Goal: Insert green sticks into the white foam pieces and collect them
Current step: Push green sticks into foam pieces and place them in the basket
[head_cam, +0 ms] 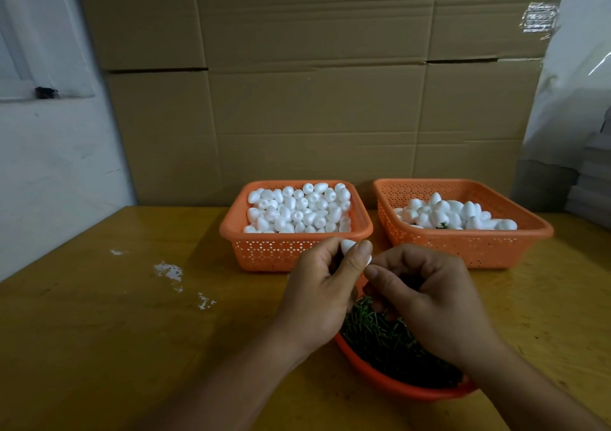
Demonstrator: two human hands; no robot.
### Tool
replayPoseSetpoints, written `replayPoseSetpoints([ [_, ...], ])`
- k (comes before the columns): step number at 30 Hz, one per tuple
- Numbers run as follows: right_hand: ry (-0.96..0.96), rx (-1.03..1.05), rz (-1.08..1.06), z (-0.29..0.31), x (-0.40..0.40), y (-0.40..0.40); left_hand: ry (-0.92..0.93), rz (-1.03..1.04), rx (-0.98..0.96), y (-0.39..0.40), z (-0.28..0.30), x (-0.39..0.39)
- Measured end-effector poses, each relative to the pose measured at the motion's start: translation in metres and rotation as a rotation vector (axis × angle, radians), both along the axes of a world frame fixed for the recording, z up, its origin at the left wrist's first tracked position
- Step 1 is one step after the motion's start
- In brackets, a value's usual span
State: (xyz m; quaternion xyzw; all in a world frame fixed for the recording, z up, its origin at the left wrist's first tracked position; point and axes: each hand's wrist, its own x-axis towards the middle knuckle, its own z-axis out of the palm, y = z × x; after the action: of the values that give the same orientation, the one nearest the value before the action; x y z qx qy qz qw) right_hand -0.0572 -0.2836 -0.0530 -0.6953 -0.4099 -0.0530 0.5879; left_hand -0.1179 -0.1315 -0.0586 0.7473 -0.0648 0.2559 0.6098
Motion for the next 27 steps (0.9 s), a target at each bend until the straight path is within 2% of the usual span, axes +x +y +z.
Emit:
replayPoseSetpoints([
  [3,0.094,0.032,0.024,0.002,0.001,0.001,-0.02,-0.017,-0.01,0.001,0.001,0.001],
  [5,0.094,0.033,-0.036,0.004,0.006,-0.001,-0.039,-0.018,0.006,0.001,0.0,0.002],
  [9,-0.021,-0.035,-0.377,0.013,0.042,-0.015,-0.027,-0.002,0.053,-0.002,-0.005,0.002],
  [12,0.017,-0.065,-0.598,0.021,0.087,-0.028,-0.03,-0.005,0.082,-0.004,-0.008,0.003],
  [18,-0.036,-0.363,-0.934,0.023,0.149,-0.041,-0.031,0.004,0.088,-0.004,-0.01,0.002],
  [21,0.002,-0.469,-1.063,0.025,0.168,-0.038,-0.038,0.009,0.097,-0.004,-0.009,0.002],
  [27,0.07,-0.616,-1.14,0.024,0.191,-0.028,-0.033,0.003,0.116,-0.007,-0.008,-0.001],
])
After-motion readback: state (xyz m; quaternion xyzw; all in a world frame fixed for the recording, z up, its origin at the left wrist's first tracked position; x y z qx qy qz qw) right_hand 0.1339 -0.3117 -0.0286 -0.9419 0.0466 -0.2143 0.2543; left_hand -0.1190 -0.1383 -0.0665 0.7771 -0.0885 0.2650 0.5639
